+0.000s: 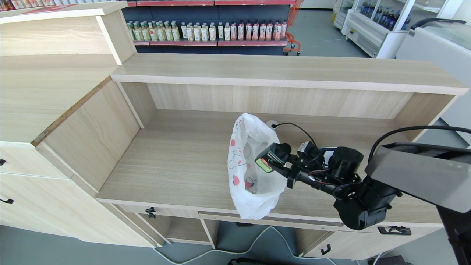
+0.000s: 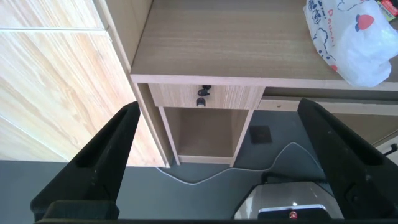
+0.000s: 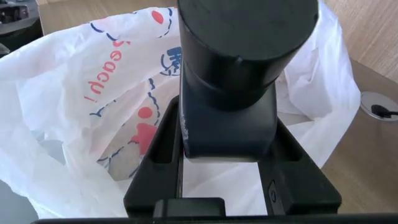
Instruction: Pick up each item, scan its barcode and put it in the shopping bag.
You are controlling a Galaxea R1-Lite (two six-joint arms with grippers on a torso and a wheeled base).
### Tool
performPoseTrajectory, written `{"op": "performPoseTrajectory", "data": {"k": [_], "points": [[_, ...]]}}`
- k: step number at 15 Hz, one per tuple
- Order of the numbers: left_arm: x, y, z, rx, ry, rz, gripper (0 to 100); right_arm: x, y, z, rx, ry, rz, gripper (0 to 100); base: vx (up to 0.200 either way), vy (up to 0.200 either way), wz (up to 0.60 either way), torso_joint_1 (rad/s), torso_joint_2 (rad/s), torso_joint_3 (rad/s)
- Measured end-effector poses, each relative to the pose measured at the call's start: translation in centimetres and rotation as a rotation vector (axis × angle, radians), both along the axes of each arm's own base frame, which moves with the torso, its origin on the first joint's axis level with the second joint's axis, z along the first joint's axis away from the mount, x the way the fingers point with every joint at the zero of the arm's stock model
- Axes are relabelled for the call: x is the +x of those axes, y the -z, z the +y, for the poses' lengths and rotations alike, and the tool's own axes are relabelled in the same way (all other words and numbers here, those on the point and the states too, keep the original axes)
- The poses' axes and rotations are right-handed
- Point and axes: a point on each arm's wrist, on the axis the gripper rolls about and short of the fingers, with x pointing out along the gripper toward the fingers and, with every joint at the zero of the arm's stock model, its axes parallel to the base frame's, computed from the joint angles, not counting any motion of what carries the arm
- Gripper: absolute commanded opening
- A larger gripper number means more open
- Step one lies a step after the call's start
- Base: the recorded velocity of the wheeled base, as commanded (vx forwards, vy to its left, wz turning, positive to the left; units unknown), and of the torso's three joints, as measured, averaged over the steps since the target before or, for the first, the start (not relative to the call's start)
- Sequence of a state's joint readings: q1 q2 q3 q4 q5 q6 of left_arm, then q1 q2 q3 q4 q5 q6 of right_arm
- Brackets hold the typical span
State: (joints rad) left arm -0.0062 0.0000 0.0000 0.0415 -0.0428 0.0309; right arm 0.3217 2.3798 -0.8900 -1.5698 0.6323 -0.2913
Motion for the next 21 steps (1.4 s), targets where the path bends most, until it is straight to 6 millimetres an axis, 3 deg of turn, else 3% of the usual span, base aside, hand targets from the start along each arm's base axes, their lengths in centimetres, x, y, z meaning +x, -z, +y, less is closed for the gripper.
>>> {"op": "performPoseTrajectory", "data": {"k": [11,21], "points": [[0.0,0.0,0.0,0.000,0.000,0.000,100,1.4,3.3,1.2,-0.011,-0.013,0.028,0,0.000,0.000,0.00,0.000,0.00,0.000],[0.0,0.0,0.0,0.000,0.000,0.000,100,2.3,3.8,2.2,-0.005,-0.034,-0.002,0,0.000,0.000,0.00,0.000,0.00,0.000]]}}
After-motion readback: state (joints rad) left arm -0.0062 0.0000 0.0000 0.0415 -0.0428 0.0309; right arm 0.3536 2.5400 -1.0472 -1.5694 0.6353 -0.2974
